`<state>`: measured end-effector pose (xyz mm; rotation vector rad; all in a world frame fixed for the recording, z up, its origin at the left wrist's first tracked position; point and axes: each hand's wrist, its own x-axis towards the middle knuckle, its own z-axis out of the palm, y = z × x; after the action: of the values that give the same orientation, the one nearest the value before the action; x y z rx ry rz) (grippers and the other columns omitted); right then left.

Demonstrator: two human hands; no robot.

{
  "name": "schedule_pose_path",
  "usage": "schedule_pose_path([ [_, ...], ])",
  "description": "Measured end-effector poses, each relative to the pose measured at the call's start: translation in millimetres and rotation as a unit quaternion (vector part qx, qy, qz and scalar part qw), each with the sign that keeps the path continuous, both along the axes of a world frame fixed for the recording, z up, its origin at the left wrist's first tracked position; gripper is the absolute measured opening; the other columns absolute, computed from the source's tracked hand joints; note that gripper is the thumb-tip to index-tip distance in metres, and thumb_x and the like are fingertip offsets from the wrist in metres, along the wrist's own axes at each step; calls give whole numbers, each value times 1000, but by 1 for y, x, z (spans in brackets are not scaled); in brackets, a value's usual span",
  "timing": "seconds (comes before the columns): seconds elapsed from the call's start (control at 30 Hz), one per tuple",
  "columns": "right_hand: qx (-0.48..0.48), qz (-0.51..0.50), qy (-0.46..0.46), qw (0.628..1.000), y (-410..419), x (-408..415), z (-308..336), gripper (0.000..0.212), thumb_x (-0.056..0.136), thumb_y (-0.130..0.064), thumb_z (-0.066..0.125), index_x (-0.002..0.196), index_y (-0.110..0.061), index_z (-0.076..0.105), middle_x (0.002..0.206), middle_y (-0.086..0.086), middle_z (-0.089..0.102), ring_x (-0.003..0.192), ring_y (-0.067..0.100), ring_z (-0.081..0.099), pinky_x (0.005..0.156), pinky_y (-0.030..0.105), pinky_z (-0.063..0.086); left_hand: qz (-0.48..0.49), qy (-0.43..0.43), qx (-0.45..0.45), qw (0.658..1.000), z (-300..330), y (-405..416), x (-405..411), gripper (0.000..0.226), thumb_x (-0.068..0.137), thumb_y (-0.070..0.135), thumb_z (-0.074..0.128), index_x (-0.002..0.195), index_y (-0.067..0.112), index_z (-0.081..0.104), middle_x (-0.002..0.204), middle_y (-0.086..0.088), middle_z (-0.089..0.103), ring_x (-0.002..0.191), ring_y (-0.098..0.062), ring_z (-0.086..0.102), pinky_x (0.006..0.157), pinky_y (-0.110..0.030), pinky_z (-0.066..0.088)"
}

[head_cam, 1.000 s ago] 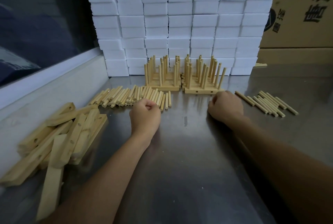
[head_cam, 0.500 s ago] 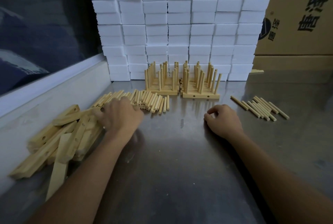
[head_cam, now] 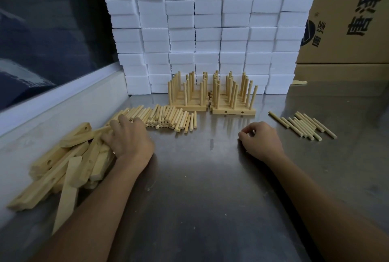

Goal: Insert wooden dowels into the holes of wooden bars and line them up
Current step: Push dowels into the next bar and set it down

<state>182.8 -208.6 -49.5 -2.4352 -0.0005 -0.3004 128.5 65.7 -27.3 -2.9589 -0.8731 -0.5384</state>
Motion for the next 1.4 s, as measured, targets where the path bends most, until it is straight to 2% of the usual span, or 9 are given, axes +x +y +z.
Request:
schedule_pose_path([
  [0.33,7,-2,-8,1000,0,1,-2,15,93,-29,62,100,-19,72,104,2,67,95,19,61,82,37,53,-31,-25,11,999,0,-4,-1,33,90,2,51,122,10,54,128,-18,47,120,-37,41,92,-47,41],
  [0.53,2,4,-10,1000,-1,1,-2,18,93,-28,61,102,-17,73,104,2,67,89,16,61,78,35,52,-114,-102,-100,983,-2,-14,4,29,80,-4,63,106,9,61,103,-11,58,96,-29,54,67,-33,38],
  [0.63,2,9,-11,1000,-1,1,-1,18,94,-27,61,103,-17,73,105,2,67,92,18,61,82,37,54,-145,-155,-273,938,2,-22,9,25,78,3,72,96,18,63,92,2,62,84,-17,56,60,-25,39],
  [0.77,0,10,-13,1000,-1,0,-1,18,93,-27,61,101,-16,73,104,3,68,91,18,62,83,38,55,-201,-144,-508,825,8,-32,8,27,78,7,74,100,21,70,92,7,71,81,-13,69,51,-20,51],
  [0.9,4,10,-11,1000,-2,0,-1,16,93,-26,61,100,-17,73,104,2,68,92,19,62,84,40,55,-244,-126,-642,716,11,-38,4,25,88,-1,66,104,17,71,104,-2,73,78,-24,75,55,-35,60],
  [1.03,4,16,-8,1000,-2,0,-1,16,93,-27,61,101,-18,72,105,2,67,93,18,61,84,39,55,-252,-137,-676,678,7,-36,4,23,95,5,60,110,20,69,106,-3,71,76,-31,75,51,-35,59],
  [1.13,1,17,-10,1000,-2,0,-1,16,94,-26,61,102,-18,72,105,3,67,93,18,61,85,40,55,-213,-158,-700,663,2,-35,6,21,95,3,58,108,15,68,91,-12,75,63,-27,71,45,-29,53],
  [1.23,-10,17,-6,1000,-1,-2,2,17,95,-26,60,104,-17,72,109,4,66,96,19,61,85,39,55,-183,-186,-741,619,0,-34,9,25,91,-5,50,108,6,64,91,-17,75,56,-21,62,45,-27,49],
  [1.4,-168,95,-79,978,23,-17,5,21,97,-26,53,107,-16,69,110,6,62,99,24,57,86,41,51,-186,-201,-759,591,-5,-32,12,29,90,-6,47,113,0,64,98,-17,75,65,-21,67,55,-28,54],
])
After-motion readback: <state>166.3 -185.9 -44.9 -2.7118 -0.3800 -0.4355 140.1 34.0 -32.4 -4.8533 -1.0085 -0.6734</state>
